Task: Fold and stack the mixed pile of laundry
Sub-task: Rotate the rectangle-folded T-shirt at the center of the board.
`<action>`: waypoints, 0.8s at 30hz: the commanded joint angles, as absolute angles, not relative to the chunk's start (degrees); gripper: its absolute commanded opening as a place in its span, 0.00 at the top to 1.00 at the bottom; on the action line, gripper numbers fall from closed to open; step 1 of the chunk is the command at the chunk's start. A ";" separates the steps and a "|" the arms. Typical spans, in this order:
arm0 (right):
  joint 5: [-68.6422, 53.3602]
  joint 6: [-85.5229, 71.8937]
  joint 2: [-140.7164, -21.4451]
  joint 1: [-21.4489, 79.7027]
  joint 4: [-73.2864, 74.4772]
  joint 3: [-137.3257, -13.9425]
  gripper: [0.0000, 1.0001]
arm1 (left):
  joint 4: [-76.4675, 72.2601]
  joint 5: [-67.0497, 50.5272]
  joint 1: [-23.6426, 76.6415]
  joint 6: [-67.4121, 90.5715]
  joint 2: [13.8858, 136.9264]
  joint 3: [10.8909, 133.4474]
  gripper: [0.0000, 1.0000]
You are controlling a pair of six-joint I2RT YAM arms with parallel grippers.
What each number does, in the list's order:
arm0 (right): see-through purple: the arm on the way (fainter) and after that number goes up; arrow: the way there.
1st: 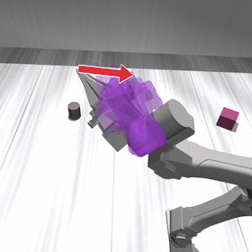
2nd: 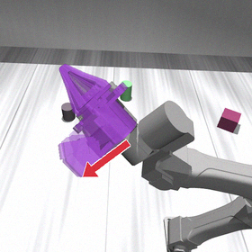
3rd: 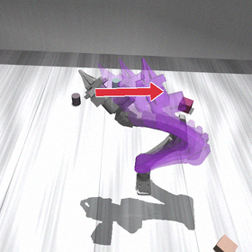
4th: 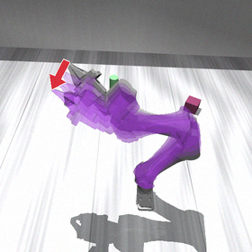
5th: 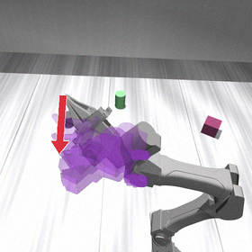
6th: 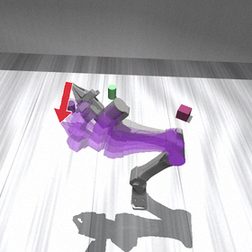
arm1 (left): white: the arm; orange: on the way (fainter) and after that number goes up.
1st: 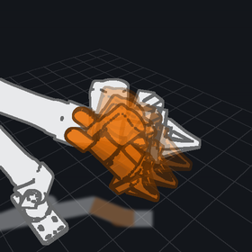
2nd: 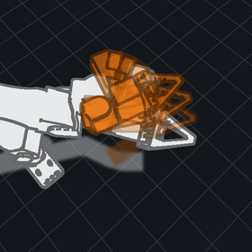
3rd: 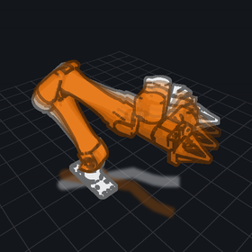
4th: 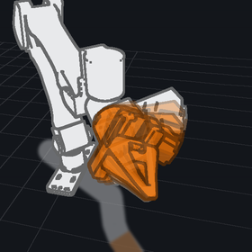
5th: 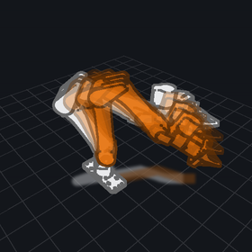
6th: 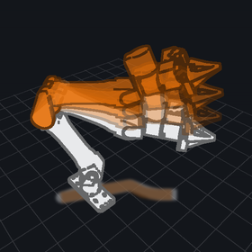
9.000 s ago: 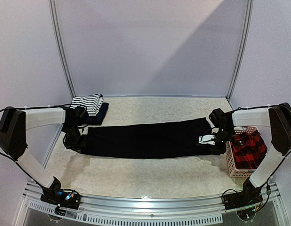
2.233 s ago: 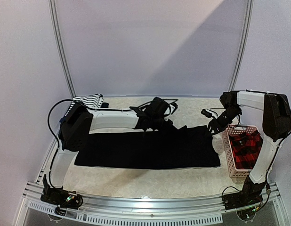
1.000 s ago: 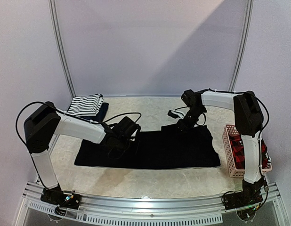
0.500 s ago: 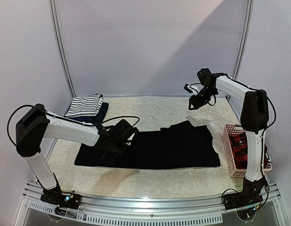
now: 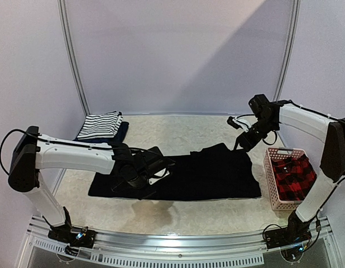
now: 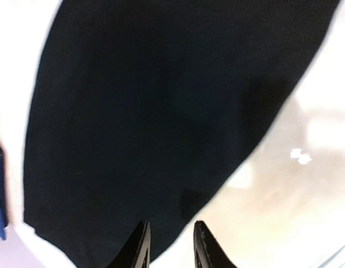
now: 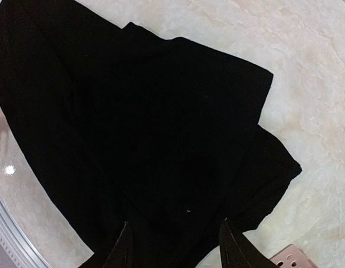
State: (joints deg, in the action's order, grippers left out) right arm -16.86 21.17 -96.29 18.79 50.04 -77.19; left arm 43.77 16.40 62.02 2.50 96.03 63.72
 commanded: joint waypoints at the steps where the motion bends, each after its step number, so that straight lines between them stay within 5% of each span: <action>1: -16.14 26.13 -101.40 21.18 52.89 -73.73 0.48 | 43.90 25.74 62.14 2.37 92.40 62.53 0.73; 14: 2.66 27.46 -125.81 21.36 50.69 -90.66 0.58 | 49.87 38.79 61.53 11.41 84.29 60.54 0.71; 18: 9.30 29.45 -139.87 21.27 57.03 -116.06 0.62 | 51.60 35.93 61.14 10.22 78.95 58.75 0.38; 21: 14.88 31.00 -153.90 21.32 62.16 -142.15 0.58 | 52.87 24.32 60.17 6.35 76.87 60.29 0.31; 24: 19.37 33.83 -159.12 21.89 55.69 -147.46 0.45 | 58.53 20.82 59.90 6.72 80.08 63.84 0.31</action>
State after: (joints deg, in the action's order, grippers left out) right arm 9.26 29.87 -151.59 21.41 57.82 -141.05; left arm 52.18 29.26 60.82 8.01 77.62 60.53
